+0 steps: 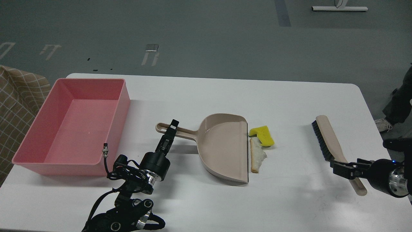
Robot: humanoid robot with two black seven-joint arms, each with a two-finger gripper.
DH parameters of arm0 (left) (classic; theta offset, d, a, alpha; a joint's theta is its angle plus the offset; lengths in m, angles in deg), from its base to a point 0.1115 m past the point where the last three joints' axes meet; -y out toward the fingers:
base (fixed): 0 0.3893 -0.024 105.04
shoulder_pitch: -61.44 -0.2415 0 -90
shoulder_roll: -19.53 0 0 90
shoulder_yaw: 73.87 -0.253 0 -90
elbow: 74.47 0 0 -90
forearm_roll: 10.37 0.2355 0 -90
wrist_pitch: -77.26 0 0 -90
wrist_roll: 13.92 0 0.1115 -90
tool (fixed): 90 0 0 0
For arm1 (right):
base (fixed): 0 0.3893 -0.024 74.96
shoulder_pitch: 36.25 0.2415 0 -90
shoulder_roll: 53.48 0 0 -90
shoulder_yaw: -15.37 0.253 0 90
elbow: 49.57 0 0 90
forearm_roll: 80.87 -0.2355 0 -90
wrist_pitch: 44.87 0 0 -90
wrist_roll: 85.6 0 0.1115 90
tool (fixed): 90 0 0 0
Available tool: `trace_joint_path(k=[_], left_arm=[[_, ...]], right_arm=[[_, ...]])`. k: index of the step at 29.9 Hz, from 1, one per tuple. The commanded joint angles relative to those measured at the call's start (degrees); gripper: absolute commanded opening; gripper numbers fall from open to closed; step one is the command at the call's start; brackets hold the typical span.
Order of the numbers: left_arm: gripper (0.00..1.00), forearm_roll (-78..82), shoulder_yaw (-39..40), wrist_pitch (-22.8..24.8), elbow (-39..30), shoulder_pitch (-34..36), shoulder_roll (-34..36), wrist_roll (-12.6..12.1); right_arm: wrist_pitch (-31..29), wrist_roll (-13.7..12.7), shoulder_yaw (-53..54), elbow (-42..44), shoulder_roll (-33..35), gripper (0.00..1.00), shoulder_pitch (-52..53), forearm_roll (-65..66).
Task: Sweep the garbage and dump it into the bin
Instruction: 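Grasp the wooden brush handle with the right gripper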
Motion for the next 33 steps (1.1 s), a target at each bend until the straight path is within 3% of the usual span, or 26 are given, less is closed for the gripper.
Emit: trace_joint_path(k=[1, 13, 28, 33], left_arm=[[0.12, 0.0, 0.0, 0.0, 0.0, 0.2, 0.0, 0.1], [0.12, 0.0, 0.0, 0.0, -0.1, 0.3, 0.0, 0.0], [0.12, 0.0, 0.0, 0.0, 0.0, 0.3, 0.0, 0.0], [0.12, 0.0, 0.0, 0.0, 0.0, 0.3, 0.0, 0.0]], right_arm=[[0.0, 0.0, 0.0, 0.0, -0.1, 0.91, 0.0, 0.0], [0.0, -0.1, 0.0, 0.5, -0.4, 0.76, 0.0, 0.2], [0.0, -0.2, -0.3, 0.8, -0.7, 0.76, -0.4, 0.4], [0.0, -0.2, -0.3, 0.7, -0.8, 0.67, -0.4, 0.5]])
